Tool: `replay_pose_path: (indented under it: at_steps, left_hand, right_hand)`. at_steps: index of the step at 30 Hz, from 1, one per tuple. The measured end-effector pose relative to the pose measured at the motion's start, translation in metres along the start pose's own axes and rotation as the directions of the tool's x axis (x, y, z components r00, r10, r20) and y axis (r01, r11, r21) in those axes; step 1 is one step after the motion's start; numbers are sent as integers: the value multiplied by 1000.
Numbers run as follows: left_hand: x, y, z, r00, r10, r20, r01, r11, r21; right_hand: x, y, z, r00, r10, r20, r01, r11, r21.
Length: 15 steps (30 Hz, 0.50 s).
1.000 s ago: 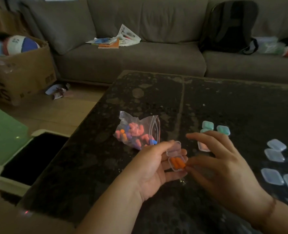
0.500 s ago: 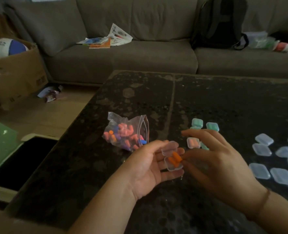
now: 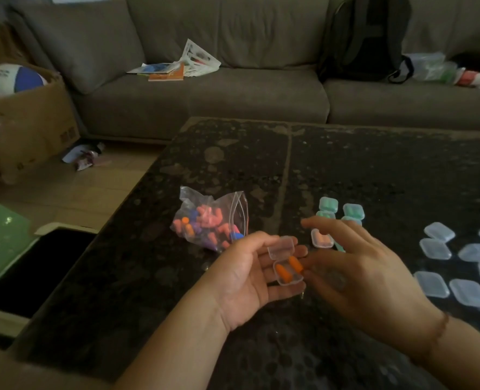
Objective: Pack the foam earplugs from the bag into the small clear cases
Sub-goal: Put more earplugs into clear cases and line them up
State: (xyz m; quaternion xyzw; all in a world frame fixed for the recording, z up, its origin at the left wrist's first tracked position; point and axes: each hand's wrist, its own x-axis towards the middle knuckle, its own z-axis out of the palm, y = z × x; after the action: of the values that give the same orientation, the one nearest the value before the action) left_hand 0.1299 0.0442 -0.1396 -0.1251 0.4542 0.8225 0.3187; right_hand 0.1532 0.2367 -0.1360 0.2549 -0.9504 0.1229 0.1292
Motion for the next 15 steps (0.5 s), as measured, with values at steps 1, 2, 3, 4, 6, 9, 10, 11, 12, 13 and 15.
replay_pose_path:
  at_steps: [1,2,3,4,6,9,10,11,12,13,15]
  left_hand:
    - [0,0,0,1000,5,-2,-5,1000,9]
    - [0,0,1,1000,8,-6,-8,1000,18]
    - [0,-1,1,1000,12,-9,-12,999,30]
    - [-1,-1,1,1000,13,-10,-13,999,42]
    - [-1,-1,2,1000,3,-4,-3,998,55]
    - [-2,-1,1,1000,-3,-7,3,999,45]
    - [-2,-1,1,1000,0,-10,0,999,36]
    - [-1,-1,1,1000,4,-16,-4,1000,29]
    - [-1,-2,1,1000,8,-21,-8,1000,28]
    - [-1,-2,1,1000,11,-25,-10,999,30]
    - [-2,-2,2,1000,9,-17,-8,1000,30]
  right_hand:
    - [0,0,0,1000,-3,10,3,1000,-1]
    - [-1,0,0,1000,-6,19,6,1000,0]
    - [-1,0,0,1000,-9,27,9,1000,3]
    - [-1,-1,0,999,-12,34,12,1000,8]
    - [-2,-1,-1,999,-19,45,18,1000,21]
    - [-2,1,-5,999,5,36,-7,999,54]
    - [-2,1,-6,1000,22,22,-23,997,69]
    - [-2,2,-6,999,36,8,-37,996,83]
    - [-2,1,-6,999,47,-3,-46,995,90]
    - [-1,1,-5,998,54,-9,-53,994,94]
    - [-1,-2,-3,998,64,-18,-63,994,89]
